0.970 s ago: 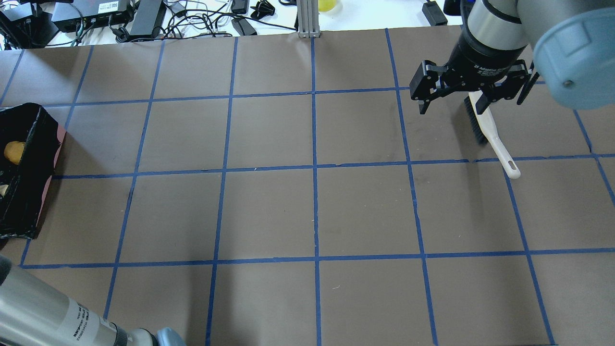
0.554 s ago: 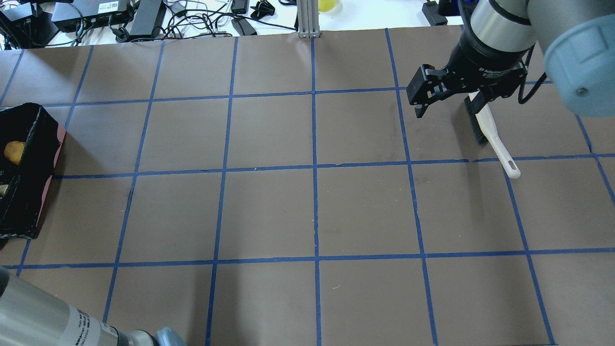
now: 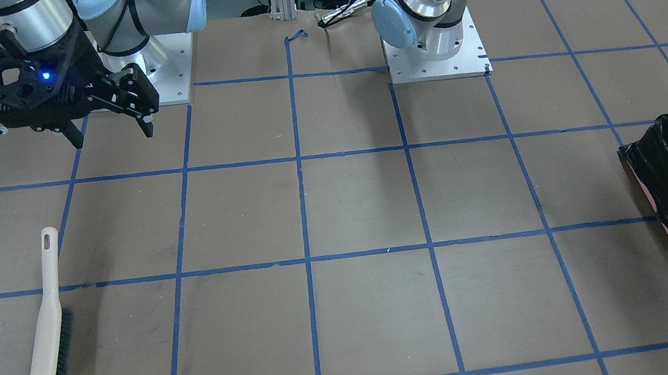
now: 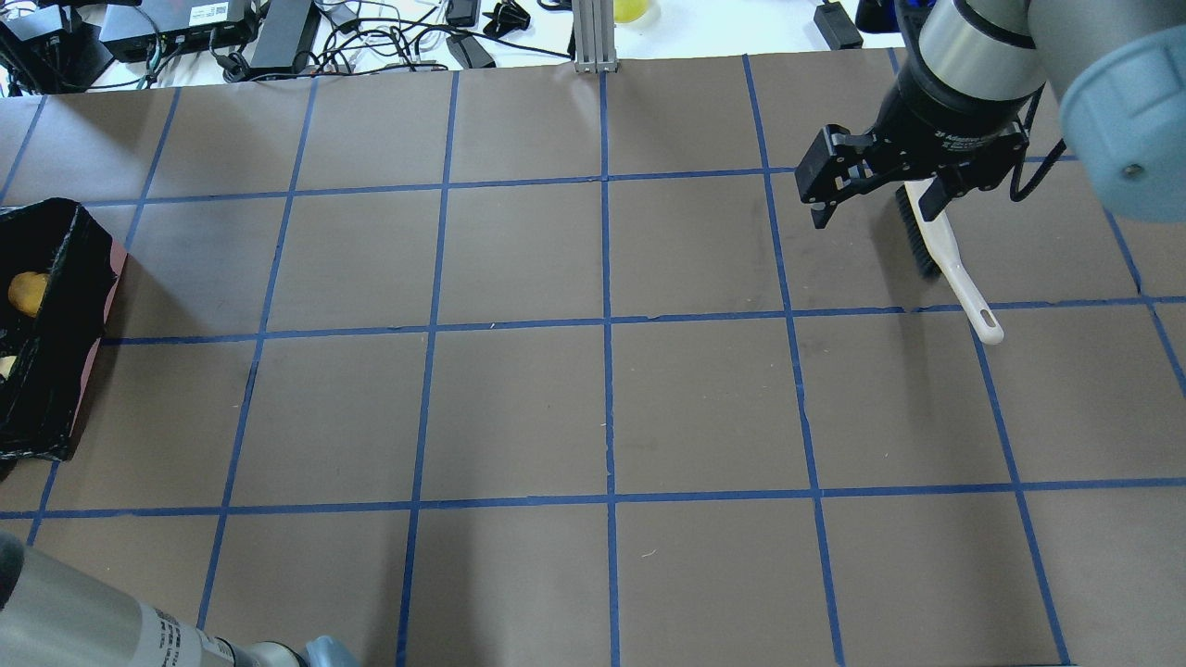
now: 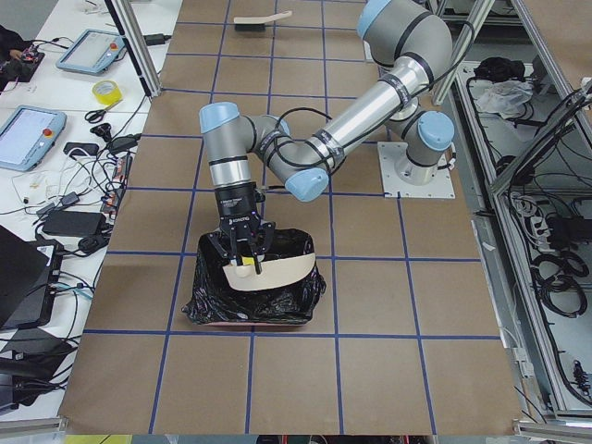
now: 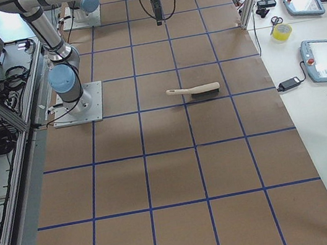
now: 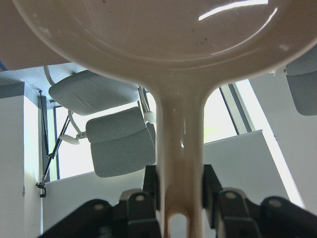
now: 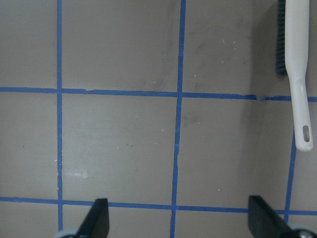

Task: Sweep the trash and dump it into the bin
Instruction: 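Hold the dustpan over the bin while the right gripper releases the brush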

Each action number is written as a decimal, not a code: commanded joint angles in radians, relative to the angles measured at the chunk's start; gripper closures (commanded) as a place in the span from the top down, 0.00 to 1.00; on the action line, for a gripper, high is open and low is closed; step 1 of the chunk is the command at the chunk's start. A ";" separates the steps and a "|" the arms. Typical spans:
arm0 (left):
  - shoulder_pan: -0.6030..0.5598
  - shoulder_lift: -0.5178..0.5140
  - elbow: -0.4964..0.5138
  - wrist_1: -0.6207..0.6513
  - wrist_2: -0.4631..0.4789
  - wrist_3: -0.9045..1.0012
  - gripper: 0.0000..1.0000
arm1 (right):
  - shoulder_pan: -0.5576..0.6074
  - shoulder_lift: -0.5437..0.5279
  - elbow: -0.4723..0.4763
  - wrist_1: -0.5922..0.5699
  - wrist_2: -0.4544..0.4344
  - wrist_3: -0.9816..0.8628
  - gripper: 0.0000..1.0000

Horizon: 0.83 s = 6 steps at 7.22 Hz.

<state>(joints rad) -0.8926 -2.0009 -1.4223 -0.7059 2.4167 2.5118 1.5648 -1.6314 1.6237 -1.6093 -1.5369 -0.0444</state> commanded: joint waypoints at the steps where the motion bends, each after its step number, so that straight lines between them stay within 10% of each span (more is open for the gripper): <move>1: -0.006 0.031 -0.093 0.114 0.004 0.015 0.00 | -0.008 -0.002 0.001 0.009 -0.002 0.001 1.00; 6: 0.026 0.044 0.093 -0.188 -0.226 0.062 0.00 | -0.014 -0.008 0.002 0.104 -0.043 0.063 1.00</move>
<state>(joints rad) -0.8775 -1.9610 -1.4264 -0.7352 2.2539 2.5737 1.5514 -1.6382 1.6252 -1.5337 -1.5671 -0.0123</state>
